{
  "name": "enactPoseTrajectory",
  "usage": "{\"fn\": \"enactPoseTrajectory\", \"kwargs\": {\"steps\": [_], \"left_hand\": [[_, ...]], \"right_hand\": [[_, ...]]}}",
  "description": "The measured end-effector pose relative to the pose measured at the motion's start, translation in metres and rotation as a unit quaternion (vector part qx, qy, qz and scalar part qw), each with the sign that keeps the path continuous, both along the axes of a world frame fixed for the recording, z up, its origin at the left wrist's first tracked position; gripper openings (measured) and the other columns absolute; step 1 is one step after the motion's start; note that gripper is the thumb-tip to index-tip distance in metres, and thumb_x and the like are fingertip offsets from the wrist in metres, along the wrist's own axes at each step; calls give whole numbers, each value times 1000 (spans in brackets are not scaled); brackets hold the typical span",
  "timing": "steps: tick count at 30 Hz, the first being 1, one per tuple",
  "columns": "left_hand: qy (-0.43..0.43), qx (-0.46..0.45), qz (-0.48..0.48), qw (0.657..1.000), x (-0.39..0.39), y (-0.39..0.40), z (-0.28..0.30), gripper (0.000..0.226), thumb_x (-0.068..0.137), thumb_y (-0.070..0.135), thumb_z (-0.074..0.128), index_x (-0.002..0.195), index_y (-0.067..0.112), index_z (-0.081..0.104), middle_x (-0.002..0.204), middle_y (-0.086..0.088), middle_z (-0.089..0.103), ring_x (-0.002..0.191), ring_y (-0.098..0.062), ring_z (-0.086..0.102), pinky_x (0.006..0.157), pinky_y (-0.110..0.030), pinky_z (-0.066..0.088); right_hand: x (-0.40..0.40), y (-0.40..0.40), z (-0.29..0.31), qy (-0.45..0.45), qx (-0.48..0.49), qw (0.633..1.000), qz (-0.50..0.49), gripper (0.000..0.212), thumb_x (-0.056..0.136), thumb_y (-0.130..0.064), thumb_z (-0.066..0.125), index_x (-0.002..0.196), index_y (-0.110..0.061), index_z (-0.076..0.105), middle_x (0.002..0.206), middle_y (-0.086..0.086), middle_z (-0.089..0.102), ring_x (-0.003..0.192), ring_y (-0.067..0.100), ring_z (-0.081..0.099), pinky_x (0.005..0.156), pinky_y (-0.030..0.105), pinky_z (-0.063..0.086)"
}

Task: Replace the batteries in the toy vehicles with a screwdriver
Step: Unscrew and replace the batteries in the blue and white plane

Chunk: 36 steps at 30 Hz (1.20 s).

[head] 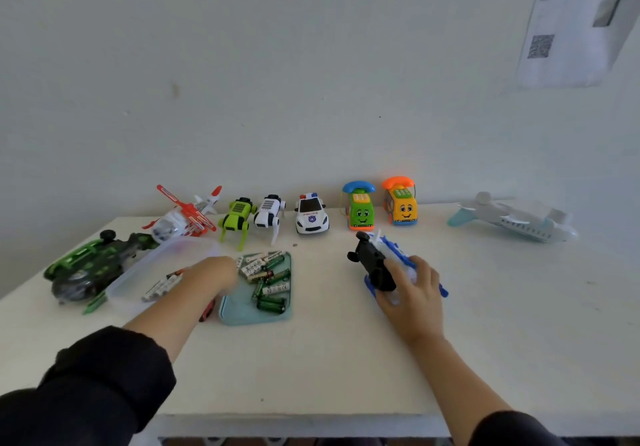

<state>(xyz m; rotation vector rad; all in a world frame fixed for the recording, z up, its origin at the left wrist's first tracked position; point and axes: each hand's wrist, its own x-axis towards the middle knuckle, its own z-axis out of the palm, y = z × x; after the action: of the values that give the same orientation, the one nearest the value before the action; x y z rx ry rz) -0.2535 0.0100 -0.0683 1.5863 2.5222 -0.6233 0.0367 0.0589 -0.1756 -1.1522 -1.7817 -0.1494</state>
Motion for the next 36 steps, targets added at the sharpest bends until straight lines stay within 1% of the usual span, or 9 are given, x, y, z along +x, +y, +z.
{"fn": "enactPoseTrajectory", "kwargs": {"steps": [4, 7, 10, 13, 18, 24, 29, 33, 36], "left_hand": [[3, -66, 15, 998, 2, -10, -4, 34, 98, 7, 40, 128, -4, 49, 127, -15, 57, 88, -21, 52, 85, -27, 48], [-36, -64, 61, 995, -1, -12, -5, 27, 95, 11, 47, 112, -2, 63, 105, -13, 68, 66, -18, 52, 59, -24, 46], [-32, -48, 82, 995, 0, -9, 7, 22, 95, 9, 45, 91, 2, 66, 65, -8, 63, 57, -15, 48, 61, -24, 46], [-58, 41, 93, 993, 0, 1, 20, 31, 95, 8, 40, 122, 0, 51, 82, -9, 57, 71, -16, 57, 62, -25, 48], [-109, 225, 60, 966, 16, 20, 24, 8, 88, 2, 42, 92, 2, 50, 78, -12, 53, 85, -27, 59, 67, -33, 43], [-205, 376, -3, 904, 54, 35, 14, 33, 95, 22, 47, 125, 10, 42, 101, -10, 59, 89, -28, 57, 67, -34, 43], [-328, 439, -14, 836, 79, 44, 10, 31, 96, 23, 51, 125, 12, 50, 110, -8, 59, 86, -22, 52, 66, -29, 37], [-475, 452, 50, 753, 102, 54, 6, 19, 99, 23, 42, 84, 20, 53, 83, -9, 54, 76, -25, 52, 70, -36, 50], [-599, 413, 135, 673, 130, 58, 0, 18, 101, 25, 33, 106, 15, 47, 80, -3, 45, 70, -19, 46, 61, -30, 43]], "right_hand": [[3, -4, 5, 88, -49, 995, 17, 59, 72, -11, 79, 119, -27, 47, 135, 21, 38, 123, 42, 42, 87, 46, 46], [7, -7, 6, 162, -82, 983, -1, 35, 87, -8, 57, 121, -14, 53, 143, 17, 27, 125, 37, 41, 92, 39, 42], [10, -9, 11, 181, -101, 978, -18, 22, 92, -11, 52, 114, -7, 57, 149, 16, 19, 127, 37, 39, 92, 34, 37], [11, -12, 13, 151, -156, 975, -48, 47, 83, -34, 68, 122, -13, 53, 157, 8, 7, 140, 29, 22, 94, 38, 42], [11, -4, 7, 19, -200, 977, -74, 92, 60, -46, 84, 135, -21, 36, 157, 14, -6, 142, 38, 10, 92, 45, 47], [12, 8, -2, -12, -64, 996, -59, 73, 48, 2, 89, 107, -20, 53, 137, 27, 43, 105, 53, 53, 68, 54, 53], [13, -1, 3, 67, 33, 996, -55, 54, 64, -15, 82, 108, -21, 51, 132, 23, 49, 103, 34, 41, 75, 50, 45], [16, 0, 3, 131, 63, 987, -72, 38, 76, -31, 59, 111, -22, 49, 134, 17, 50, 98, 32, 46, 77, 43, 40], [18, 4, 0, 149, 82, 984, -58, 38, 79, -23, 53, 117, -23, 48, 129, 12, 56, 100, 28, 47, 82, 40, 40]]}}
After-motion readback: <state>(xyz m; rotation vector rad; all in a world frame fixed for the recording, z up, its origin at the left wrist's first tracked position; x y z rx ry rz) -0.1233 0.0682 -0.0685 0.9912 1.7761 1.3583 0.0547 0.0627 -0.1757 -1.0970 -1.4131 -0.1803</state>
